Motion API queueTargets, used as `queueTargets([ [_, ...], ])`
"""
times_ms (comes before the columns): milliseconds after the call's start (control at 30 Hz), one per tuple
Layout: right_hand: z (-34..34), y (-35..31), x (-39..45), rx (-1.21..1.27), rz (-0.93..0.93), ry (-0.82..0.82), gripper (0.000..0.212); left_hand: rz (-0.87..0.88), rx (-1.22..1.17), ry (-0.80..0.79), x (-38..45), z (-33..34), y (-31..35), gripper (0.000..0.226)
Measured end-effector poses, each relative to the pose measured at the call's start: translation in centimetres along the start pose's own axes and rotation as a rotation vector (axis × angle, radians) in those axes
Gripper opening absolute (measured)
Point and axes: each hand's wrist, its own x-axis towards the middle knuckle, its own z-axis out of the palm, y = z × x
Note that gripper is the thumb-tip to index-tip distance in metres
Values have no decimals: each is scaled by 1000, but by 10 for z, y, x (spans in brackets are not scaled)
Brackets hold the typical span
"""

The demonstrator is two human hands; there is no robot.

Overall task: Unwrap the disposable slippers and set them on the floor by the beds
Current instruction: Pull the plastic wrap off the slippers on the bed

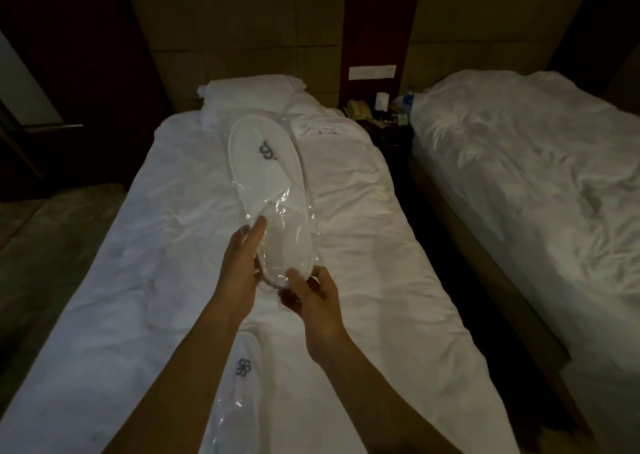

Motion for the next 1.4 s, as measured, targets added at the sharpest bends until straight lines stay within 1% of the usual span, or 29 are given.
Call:
queueTargets([
  [33,-5,2,0,20,17,14,26,-37,46,16,-3,1,-8,66],
  [67,-9,4,0,35,36,24,26,-60,79,24,-6,2,-16,66],
  [167,-21,11,-2,37,106,37,28,-72,86,29,-16,5,-37,38],
  [200,-24,13,-5,30,125,37,31,-79,72,45,-17,5,-40,35],
  [267,-30,19,-10,23,159,37,34,-97,59,66,-16,3,-45,35],
  [400,-35,29,-22,12,219,67,29,-128,46,77,-9,-4,-53,37],
  [567,-36,42,-38,-46,224,111,20,-187,4,58,-1,-17,-63,22],
  [600,-37,46,-42,-62,224,122,20,-202,5,45,0,-19,-65,22],
  [700,-37,59,-56,-106,222,165,19,-230,-28,17,2,-31,-74,36],
  [767,-38,67,-66,-158,222,190,20,-247,-48,7,2,-40,-80,41],
  [900,-42,77,-89,-237,238,226,33,-335,-105,-7,0,-56,-94,48],
  [1000,-46,82,-106,-270,246,262,36,-420,-143,-12,-3,-64,-107,50],
  [1167,-60,90,-140,-327,282,349,31,-467,-124,-28,-6,-69,-136,56],
  [1300,-73,90,-169,-369,308,403,31,-515,-107,-97,-13,-66,-161,58],
  [1400,-84,90,-187,-397,342,439,33,-535,-127,-139,-8,-68,-183,54],
])
